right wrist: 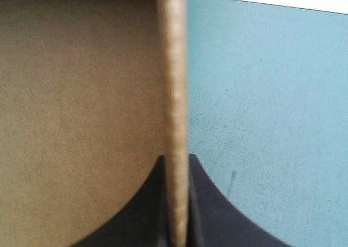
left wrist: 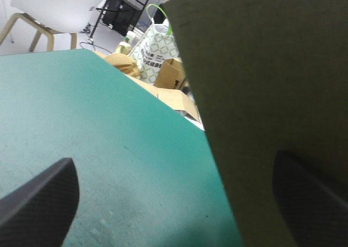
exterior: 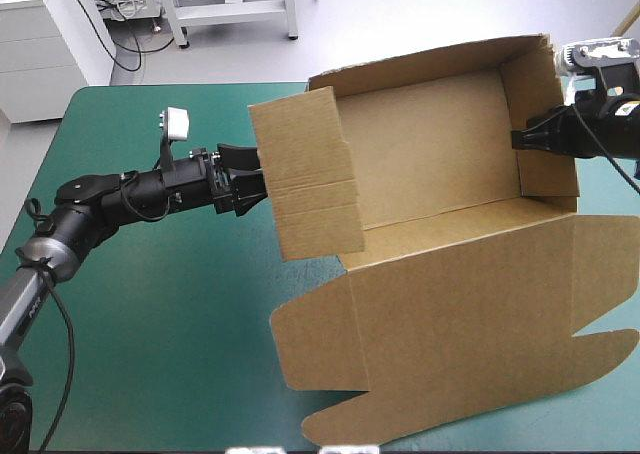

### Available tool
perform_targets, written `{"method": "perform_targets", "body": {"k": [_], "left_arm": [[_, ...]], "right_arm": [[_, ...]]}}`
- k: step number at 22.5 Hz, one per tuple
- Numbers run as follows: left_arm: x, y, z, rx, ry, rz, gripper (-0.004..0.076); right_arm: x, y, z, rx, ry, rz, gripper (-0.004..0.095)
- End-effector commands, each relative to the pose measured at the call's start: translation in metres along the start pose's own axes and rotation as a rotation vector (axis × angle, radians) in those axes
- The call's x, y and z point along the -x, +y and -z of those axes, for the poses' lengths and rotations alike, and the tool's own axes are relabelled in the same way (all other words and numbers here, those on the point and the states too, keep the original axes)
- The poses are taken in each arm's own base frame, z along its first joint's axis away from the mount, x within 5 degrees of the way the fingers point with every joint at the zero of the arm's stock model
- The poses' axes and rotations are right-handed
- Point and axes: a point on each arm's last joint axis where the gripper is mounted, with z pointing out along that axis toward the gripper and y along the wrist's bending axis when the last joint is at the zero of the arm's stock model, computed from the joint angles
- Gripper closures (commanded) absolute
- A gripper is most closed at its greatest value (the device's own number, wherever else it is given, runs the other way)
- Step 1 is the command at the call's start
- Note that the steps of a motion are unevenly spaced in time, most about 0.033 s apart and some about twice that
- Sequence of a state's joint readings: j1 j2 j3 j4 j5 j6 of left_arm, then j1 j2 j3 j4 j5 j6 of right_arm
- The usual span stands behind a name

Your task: Fold the box

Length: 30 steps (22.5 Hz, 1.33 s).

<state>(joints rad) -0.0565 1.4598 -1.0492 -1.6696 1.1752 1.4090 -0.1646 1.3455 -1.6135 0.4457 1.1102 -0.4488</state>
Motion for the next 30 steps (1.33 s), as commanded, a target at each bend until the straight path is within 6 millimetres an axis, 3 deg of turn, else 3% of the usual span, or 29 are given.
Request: {"method": "perform_targets", "body": {"k": [1,10,16,19,23,26,30], "left_arm": [[0.034,-0.042,-0.004,-0.204,-0.161,-0.032,0.0040],[0.044,-0.061,-0.020,-0.253,-0.165,-0.072,0.0040],[0.046,-0.057,-0.021,-0.210,-0.177,-0.043,0.0040],[0.053,-0.046,-0.025,-0.004,-0.109,0.017,0.0040],[0.075,-0.056,-0.039,0.254,-0.028,-0.023,0.0044],[0.091,-0.068,-0.046,0.465,0.007,-0.080,0.0106],[0.105,-0.072,-0.052,0.603,0.030,-0.117,0.0206]], "right_arm": [[0.012,0.004,0.019,-0.020,-0.134,-0.017,0.0923],[0.018,0.010,0.017,-0.030,-0.178,-0.013,0.0911],[0.033,0.049,0.006,-0.080,-0.275,0.062,0.0906],[0.037,0.061,0.003,-0.123,-0.311,0.082,0.0907],[0.042,0.070,-0.008,-0.112,-0.347,0.081,0.0907],[0.046,0.078,-0.014,-0.080,-0.388,0.060,0.0907],[0.052,0.078,-0.018,-0.069,-0.444,0.035,0.0907]]}}
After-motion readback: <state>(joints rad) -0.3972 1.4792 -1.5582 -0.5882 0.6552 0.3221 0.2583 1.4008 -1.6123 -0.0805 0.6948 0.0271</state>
